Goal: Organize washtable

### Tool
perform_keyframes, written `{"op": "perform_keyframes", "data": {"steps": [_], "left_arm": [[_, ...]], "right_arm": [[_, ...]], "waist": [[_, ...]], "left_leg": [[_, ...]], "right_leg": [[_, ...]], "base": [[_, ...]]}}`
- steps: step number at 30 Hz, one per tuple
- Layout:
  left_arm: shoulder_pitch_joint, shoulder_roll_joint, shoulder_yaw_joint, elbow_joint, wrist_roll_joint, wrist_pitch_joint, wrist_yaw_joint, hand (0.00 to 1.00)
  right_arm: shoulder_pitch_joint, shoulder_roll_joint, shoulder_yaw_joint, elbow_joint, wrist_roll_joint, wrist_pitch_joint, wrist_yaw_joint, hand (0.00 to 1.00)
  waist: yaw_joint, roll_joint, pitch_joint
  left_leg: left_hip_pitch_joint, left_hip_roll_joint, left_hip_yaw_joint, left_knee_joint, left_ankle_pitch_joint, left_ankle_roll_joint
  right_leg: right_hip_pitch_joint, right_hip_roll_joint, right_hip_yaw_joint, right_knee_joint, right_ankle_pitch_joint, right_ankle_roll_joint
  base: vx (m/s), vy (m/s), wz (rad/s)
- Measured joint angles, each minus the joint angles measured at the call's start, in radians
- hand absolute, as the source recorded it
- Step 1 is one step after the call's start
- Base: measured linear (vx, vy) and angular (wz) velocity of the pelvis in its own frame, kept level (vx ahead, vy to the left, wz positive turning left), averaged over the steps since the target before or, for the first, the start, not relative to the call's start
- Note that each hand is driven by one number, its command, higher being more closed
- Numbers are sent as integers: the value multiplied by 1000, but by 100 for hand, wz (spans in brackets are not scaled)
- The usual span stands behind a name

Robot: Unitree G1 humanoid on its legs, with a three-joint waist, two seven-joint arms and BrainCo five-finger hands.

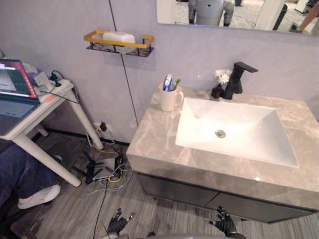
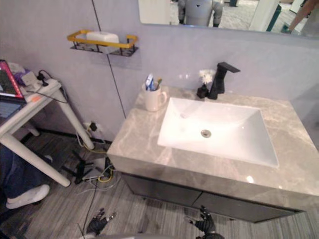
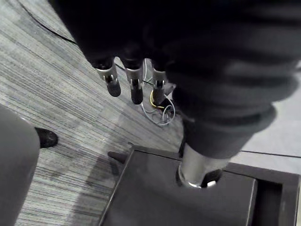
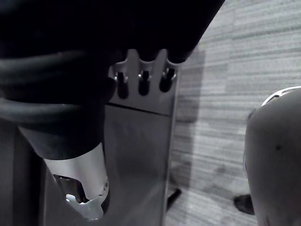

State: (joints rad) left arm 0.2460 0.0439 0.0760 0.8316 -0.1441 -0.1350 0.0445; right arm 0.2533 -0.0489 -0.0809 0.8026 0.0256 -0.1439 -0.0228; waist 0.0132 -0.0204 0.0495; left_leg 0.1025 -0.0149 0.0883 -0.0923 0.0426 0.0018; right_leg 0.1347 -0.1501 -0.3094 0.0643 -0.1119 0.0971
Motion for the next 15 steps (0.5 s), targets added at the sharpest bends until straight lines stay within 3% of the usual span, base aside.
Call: {"op": "perform_keyframes", "data": {"steps": [10, 13, 15], "left_arm": [[-34, 6, -16, 51, 31, 0, 0, 0], [-61, 16, -38, 51, 60, 4, 0, 0], [-98, 22, -53, 53, 75, 16, 1, 0]], "right_arm": [[-54, -9, 25, 56, -24, 0, 1, 0], [-91, -15, 50, 56, -36, 1, 0, 0], [-108, -12, 52, 37, -36, 3, -1, 0]], "waist": [[0, -3, 13], [2, -8, 41], [-1, -4, 83]], "left_leg": [[0, -2, 0, -1, 1, 1], [-47, -8, -13, 18, 0, 1], [-108, -11, -61, 63, -5, -1]], "right_leg": [[-2, 5, 11, -11, 12, 0], [-78, -20, 22, 125, -40, 3], [-171, -27, 113, 282, -62, -12]], "base": [[-28, -3, -3], [-61, 1, 9], [-99, 5, 79]]}}
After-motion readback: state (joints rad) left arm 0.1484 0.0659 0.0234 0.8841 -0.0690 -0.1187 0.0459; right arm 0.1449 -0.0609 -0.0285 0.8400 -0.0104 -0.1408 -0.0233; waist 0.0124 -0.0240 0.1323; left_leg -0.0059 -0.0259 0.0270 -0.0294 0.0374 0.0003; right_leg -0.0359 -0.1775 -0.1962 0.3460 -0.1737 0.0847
